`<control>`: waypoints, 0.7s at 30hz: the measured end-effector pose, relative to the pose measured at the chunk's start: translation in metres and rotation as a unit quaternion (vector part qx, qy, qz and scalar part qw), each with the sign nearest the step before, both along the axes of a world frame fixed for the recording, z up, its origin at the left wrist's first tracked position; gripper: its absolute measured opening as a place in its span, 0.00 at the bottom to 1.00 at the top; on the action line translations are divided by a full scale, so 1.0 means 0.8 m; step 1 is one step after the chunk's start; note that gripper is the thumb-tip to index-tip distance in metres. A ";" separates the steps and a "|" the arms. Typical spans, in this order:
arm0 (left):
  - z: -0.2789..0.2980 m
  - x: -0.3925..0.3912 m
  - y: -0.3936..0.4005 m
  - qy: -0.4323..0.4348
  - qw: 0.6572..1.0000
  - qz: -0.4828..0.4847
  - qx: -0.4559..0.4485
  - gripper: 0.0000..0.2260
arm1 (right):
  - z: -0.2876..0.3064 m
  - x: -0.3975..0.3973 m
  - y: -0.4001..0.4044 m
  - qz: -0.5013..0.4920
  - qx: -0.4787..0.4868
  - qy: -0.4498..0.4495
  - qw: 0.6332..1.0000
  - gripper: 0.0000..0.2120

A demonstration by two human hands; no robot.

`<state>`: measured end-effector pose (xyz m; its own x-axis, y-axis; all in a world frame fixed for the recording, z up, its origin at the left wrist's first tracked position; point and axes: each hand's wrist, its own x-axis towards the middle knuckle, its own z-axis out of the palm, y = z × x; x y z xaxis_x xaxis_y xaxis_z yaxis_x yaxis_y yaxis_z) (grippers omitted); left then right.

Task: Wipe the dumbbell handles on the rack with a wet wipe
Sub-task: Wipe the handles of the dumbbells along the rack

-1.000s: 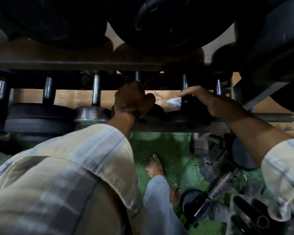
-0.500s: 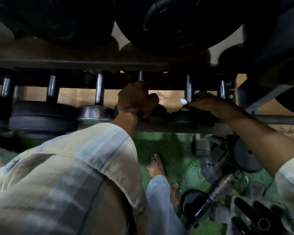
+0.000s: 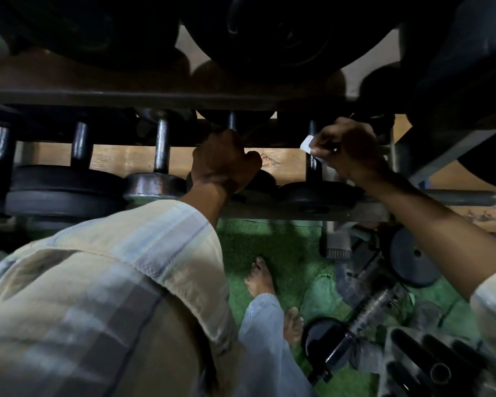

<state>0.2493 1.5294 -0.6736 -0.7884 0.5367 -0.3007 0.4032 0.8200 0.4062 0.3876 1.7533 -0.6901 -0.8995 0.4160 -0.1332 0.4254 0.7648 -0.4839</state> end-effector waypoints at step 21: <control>0.003 0.001 -0.001 -0.015 1.000 0.003 0.004 0.14 | -0.022 -0.034 -0.031 -0.301 -0.047 0.073 0.950 0.15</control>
<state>0.2498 1.5289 -0.6714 -0.7822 0.5351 -0.3192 0.3866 0.8186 0.4248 0.3604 1.7282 -0.7080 -0.5148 0.8528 -0.0881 0.6951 0.3550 -0.6251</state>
